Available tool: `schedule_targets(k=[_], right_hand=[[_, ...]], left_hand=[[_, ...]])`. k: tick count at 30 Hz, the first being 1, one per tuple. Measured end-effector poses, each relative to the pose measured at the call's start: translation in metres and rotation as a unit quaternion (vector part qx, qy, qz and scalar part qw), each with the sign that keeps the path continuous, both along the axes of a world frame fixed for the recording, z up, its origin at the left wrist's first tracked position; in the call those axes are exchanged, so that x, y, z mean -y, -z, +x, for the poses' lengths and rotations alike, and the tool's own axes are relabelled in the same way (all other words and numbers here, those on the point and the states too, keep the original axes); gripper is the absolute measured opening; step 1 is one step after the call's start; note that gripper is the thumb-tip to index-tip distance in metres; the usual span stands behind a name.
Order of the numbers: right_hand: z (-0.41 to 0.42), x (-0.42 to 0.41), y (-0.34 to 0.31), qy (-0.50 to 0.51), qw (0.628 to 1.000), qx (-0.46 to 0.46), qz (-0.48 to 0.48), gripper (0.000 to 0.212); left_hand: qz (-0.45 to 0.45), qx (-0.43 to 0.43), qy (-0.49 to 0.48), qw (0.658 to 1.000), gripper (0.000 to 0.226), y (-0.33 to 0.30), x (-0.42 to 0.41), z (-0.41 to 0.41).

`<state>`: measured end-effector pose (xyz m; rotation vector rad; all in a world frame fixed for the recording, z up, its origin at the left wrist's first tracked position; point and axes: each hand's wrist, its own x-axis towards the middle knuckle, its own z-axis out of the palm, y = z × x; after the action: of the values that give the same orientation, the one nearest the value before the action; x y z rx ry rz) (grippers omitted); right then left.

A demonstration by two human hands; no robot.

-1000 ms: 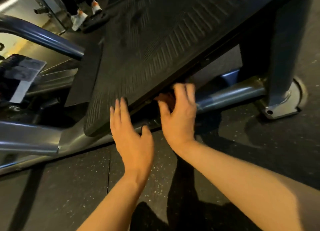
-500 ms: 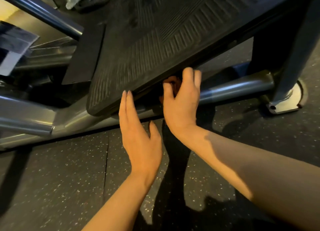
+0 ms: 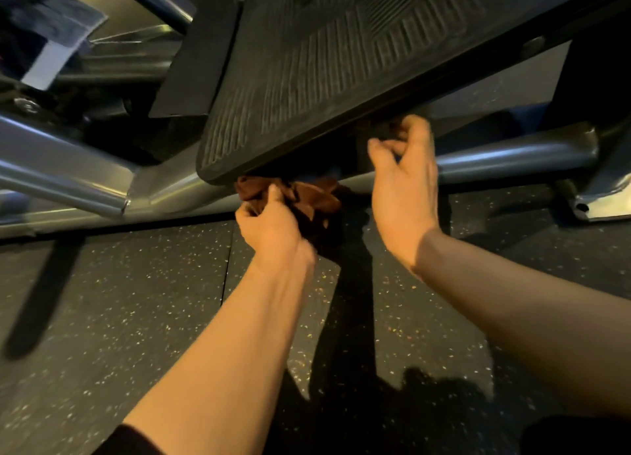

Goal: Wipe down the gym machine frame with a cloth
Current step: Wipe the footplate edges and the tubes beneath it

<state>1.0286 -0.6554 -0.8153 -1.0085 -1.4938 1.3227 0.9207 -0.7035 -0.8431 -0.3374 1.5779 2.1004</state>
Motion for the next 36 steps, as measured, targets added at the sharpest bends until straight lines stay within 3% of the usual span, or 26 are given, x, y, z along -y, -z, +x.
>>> schedule_targets(k=[4,8,14,20,22,27,30,36], right_hand=[[-0.001,-0.006,0.007,0.002,1.0,0.007,0.013,0.026],[-0.001,-0.004,0.012,-0.03,0.999,0.003,0.017,0.029],[0.002,-0.009,0.013,-0.039,0.999,-0.009,-0.008,0.026],[0.018,-0.015,0.015,-0.027,1.0,0.009,-0.005,0.027],[0.024,-0.016,0.016,-0.023,1.0,0.013,-0.007,0.025],[0.026,-0.016,0.021,-0.037,0.999,0.019,-0.027,0.02],[0.022,-0.015,0.02,-0.044,0.998,0.023,-0.026,0.023],[0.028,-0.016,0.013,-0.063,0.998,-0.003,-0.031,0.025]], left_hand=[[0.061,0.05,-0.023,0.997,0.016,-0.007,-0.01,-0.014],[0.038,-0.001,0.004,0.999,0.017,-0.014,-0.019,0.009],[0.077,-0.082,0.169,0.979,0.015,-0.016,-0.029,0.045],[0.05,-0.005,-0.074,0.996,0.016,-0.006,-0.029,-0.002],[0.049,0.012,-0.092,0.994,0.026,-0.006,-0.026,-0.015],[0.018,-0.065,0.011,0.998,0.026,-0.008,-0.028,0.017],[0.054,-0.092,0.106,0.989,0.017,-0.017,-0.035,0.045],[0.069,-0.167,0.186,0.966,0.009,-0.008,-0.032,0.054]])
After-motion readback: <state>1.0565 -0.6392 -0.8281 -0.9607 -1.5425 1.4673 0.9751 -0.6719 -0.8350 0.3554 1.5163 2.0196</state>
